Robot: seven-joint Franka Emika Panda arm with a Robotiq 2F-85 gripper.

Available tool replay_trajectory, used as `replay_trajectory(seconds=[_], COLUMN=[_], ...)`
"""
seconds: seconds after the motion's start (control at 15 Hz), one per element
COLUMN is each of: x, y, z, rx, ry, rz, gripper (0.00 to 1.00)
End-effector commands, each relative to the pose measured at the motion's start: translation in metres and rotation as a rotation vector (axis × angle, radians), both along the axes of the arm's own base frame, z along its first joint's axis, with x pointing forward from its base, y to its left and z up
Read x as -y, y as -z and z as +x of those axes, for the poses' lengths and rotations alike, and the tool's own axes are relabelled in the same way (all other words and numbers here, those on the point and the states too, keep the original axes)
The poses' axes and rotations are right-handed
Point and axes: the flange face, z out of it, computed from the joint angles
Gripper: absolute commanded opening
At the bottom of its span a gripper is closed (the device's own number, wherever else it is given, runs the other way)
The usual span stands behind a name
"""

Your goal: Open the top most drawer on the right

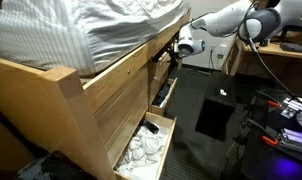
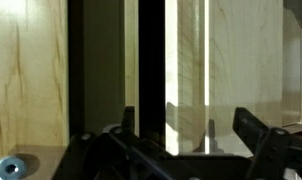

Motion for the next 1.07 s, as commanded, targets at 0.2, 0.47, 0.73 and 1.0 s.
replay_trajectory(seconds=[0.2, 0.47, 0.73, 1.0], x=[0.000, -0.004, -0.006, -0.016], y=[-0.023, -0.018, -0.021, -0.016], z=[0.016, 0.012, 0.011, 0.003], rx=[0.105, 0.090, 0.069, -0.039], ry=[-0.007, 0.008, 0.009, -0.009], rz=[0.006, 0.001, -0.005, 0.036], gripper=[1.00, 1.00, 1.00, 1.00])
